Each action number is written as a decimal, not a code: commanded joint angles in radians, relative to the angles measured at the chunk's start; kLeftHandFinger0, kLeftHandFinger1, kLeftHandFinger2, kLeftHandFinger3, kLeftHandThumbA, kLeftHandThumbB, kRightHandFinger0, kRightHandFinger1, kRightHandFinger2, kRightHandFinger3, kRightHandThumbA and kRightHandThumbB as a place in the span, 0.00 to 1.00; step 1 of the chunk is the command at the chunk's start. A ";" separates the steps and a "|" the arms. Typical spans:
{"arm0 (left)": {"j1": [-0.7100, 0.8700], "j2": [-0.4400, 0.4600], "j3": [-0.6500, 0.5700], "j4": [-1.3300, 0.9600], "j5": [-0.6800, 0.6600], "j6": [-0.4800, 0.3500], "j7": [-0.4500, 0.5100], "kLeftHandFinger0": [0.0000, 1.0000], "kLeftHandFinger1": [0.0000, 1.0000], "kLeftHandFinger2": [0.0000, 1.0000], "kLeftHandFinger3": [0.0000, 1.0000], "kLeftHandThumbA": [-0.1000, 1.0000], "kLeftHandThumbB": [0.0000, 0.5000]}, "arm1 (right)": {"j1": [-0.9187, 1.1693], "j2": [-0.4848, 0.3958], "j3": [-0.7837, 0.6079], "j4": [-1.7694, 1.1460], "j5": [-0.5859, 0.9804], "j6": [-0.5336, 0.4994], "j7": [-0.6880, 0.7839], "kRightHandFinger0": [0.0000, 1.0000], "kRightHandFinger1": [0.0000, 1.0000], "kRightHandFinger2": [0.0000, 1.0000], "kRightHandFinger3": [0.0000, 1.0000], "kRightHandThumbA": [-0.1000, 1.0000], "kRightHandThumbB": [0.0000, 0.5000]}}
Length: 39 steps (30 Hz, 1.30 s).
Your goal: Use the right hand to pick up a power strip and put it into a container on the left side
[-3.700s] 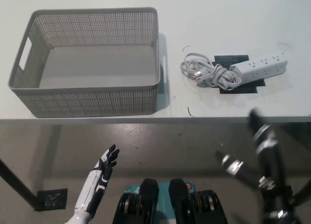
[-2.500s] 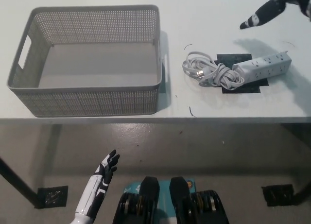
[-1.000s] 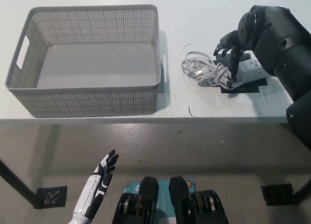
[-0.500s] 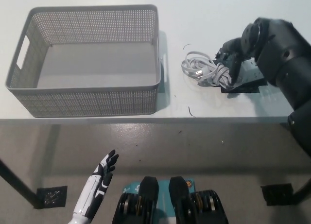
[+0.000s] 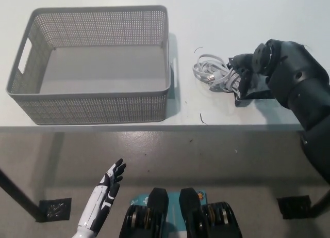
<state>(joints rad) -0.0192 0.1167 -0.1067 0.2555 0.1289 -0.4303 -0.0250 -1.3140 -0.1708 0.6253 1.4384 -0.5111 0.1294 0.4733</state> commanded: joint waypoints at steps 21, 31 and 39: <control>-0.026 0.019 0.004 -0.045 0.013 -0.040 0.000 1.00 1.00 1.00 1.00 1.00 0.28 | 0.012 0.003 0.015 -0.020 -0.083 -0.166 -0.768 0.18 0.26 0.37 0.55 0.00 0.47; -0.030 0.022 0.004 -0.045 0.008 -0.040 -0.003 1.00 1.00 1.00 1.00 1.00 0.27 | -0.036 -0.017 -0.339 -0.039 0.237 -0.340 -0.817 0.00 0.34 0.74 0.61 0.00 0.29; -0.029 0.021 0.004 -0.047 0.013 -0.040 -0.002 1.00 1.00 1.00 1.00 1.00 0.27 | -0.128 -0.045 -0.628 -0.057 0.375 -0.343 -0.722 0.00 0.30 0.69 0.69 0.00 0.33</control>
<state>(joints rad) -0.0259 0.1169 -0.1060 0.2581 0.1307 -0.4301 -0.0249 -1.2409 -0.1706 0.1934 1.4313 -0.3706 -0.0674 -0.1544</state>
